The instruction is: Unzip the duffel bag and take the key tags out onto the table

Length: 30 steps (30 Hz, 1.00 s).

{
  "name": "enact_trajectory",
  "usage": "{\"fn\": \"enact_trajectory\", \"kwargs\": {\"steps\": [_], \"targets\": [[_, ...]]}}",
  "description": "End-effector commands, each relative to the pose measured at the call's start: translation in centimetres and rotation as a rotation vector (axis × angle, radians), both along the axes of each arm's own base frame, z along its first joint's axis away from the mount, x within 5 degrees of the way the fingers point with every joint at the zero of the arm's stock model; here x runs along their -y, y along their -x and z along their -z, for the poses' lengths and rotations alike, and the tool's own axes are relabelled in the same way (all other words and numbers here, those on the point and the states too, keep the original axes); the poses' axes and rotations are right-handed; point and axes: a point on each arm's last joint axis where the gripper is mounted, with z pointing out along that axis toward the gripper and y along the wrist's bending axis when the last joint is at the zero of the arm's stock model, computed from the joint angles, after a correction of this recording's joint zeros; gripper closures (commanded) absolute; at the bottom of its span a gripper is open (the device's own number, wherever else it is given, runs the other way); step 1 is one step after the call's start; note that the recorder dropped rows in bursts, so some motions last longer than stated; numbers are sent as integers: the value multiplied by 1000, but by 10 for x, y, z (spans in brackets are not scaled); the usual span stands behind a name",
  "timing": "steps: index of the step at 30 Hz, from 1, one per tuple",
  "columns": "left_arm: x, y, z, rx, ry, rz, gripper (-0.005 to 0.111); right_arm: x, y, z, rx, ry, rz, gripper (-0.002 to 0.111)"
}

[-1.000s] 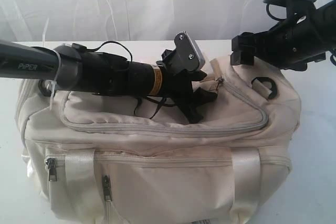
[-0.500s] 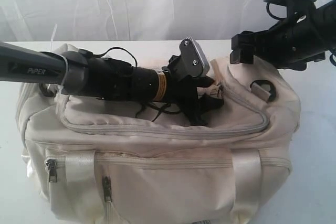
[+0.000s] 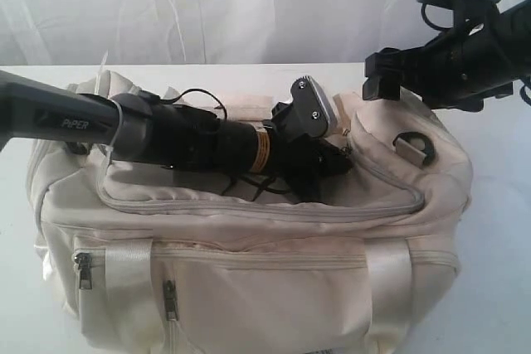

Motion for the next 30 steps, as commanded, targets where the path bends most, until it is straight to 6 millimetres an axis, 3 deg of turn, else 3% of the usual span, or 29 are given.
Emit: {"fn": "enact_trajectory", "kwargs": {"steps": [1, 8, 15, 22, 25, 30], "targets": [[1, 2, -2, 10, -11, 9, 107, 3, -2, 1, 7, 1, 11, 32], [4, 13, -32, 17, 101, 102, 107, -8, 7, 3, 38, 94, -203, 33], [5, 34, -62, -125, 226, 243, 107, -9, 5, 2, 69, 95, -196, 64], [2, 50, -70, -154, 197, 386, 107, -9, 3, 0, 92, 92, -181, 101], [-1, 57, -77, -139, 174, 450, 107, -8, 5, -4, 99, 89, -182, 107], [-5, 63, -92, -148, 164, 451, 107, -7, 6, -9, 132, 104, -183, 108]]}}
